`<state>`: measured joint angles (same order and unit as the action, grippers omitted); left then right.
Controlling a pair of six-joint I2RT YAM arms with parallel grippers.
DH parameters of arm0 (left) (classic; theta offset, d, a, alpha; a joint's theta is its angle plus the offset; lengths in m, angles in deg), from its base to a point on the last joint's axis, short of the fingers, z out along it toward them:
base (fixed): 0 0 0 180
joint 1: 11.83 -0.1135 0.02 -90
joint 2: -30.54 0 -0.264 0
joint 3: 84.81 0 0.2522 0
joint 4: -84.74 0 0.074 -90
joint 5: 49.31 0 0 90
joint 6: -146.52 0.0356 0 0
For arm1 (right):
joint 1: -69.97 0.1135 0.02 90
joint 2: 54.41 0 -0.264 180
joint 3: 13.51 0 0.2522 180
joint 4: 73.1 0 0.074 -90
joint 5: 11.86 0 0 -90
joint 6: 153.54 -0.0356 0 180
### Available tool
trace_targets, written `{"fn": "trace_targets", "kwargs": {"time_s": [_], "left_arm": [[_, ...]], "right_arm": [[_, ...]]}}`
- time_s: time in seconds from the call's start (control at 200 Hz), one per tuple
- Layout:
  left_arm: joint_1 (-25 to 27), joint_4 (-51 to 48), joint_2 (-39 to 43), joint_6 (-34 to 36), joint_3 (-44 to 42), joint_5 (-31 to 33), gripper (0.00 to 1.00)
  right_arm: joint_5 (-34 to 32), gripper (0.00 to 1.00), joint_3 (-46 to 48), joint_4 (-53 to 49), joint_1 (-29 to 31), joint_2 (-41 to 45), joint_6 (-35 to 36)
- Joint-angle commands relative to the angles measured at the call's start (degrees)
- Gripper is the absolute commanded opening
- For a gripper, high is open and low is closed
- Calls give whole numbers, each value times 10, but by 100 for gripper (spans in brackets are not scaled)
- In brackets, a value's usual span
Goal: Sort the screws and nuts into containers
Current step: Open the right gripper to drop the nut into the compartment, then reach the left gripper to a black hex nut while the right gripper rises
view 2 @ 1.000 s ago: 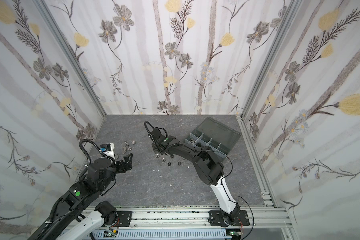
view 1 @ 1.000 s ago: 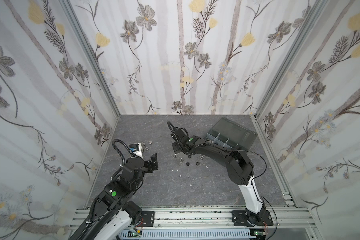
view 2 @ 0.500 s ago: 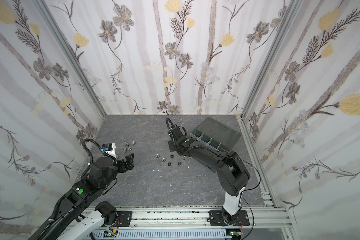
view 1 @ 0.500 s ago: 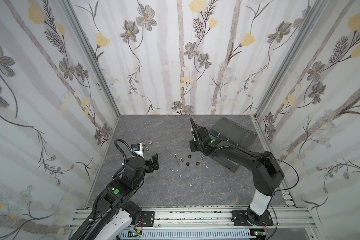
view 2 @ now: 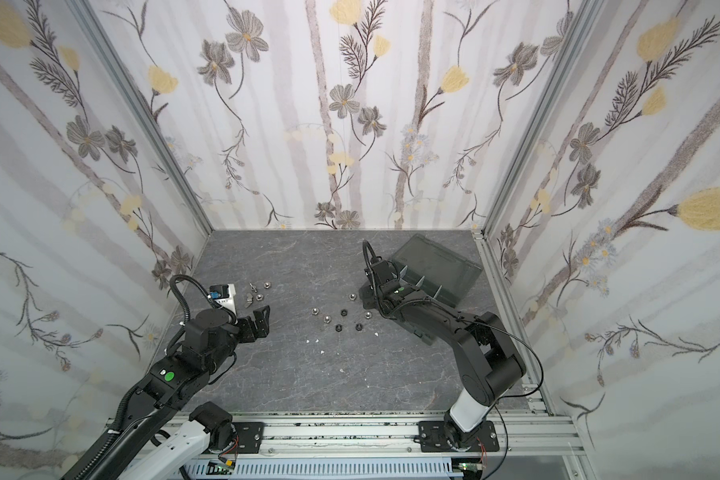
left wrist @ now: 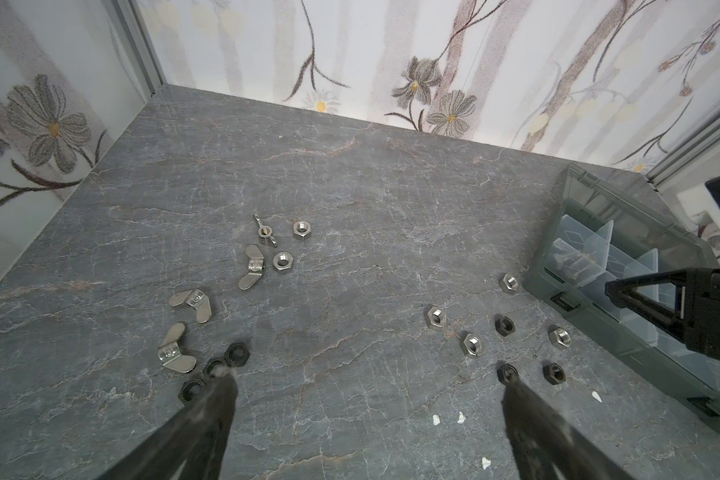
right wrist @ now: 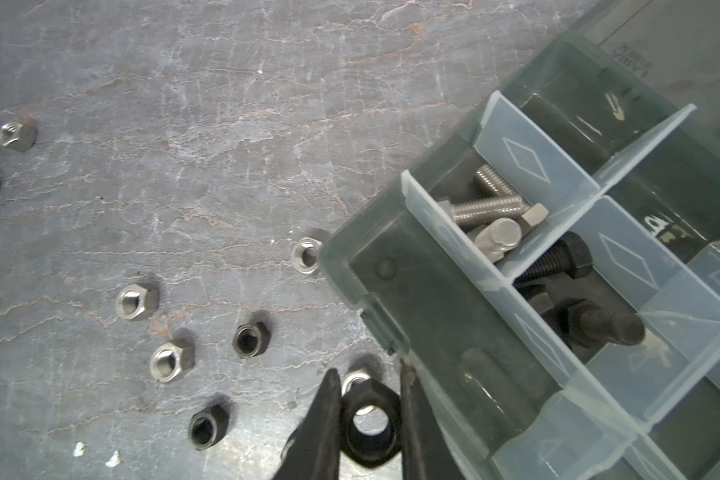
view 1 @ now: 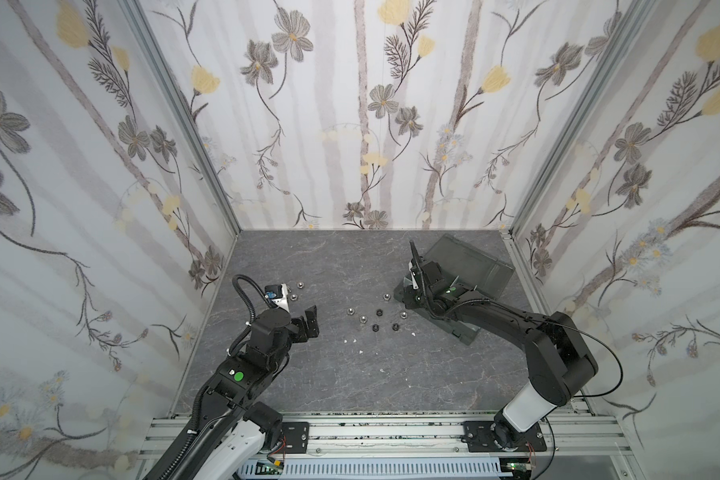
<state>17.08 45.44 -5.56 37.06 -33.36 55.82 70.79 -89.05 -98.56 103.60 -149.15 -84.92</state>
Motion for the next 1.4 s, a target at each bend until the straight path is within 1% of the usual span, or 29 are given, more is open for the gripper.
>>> {"fn": "trace_targets", "kwargs": {"time_s": [0.0,0.21,0.38,0.545,0.639,0.754,0.859,0.939,1.069,1.084,1.174,1.374,1.394], "left_arm": [[-1,23,-3,5,-2,-9,100],[-1,25,-8,7,-3,-17,100],[-1,25,-12,6,-3,-19,100],[-2,27,-15,9,-3,-26,100],[-2,35,-14,21,-1,-62,100],[-2,50,-5,29,-2,-112,100],[-1,49,-12,31,4,-138,100],[0,47,-25,32,10,-152,99],[6,45,-56,28,26,-160,92],[9,46,-60,27,28,-160,91],[26,48,-92,23,41,-157,90],[104,60,-177,7,62,-106,85],[111,60,-187,5,65,-99,84]], "right_arm": [[12,16,8,29,-13,1,4],[28,17,14,45,-38,-8,5],[30,22,14,52,-43,-19,9],[35,24,13,61,-53,-26,11],[39,28,14,66,-58,-28,12],[41,37,19,76,-63,-22,11],[45,42,25,83,-67,-13,10],[49,44,31,86,-69,-2,11],[52,45,55,97,-70,30,10],[52,45,60,99,-70,49,9],[60,45,93,121,-71,94,5],[64,45,182,194,-75,224,-13],[64,45,203,200,-75,237,-14]]}}
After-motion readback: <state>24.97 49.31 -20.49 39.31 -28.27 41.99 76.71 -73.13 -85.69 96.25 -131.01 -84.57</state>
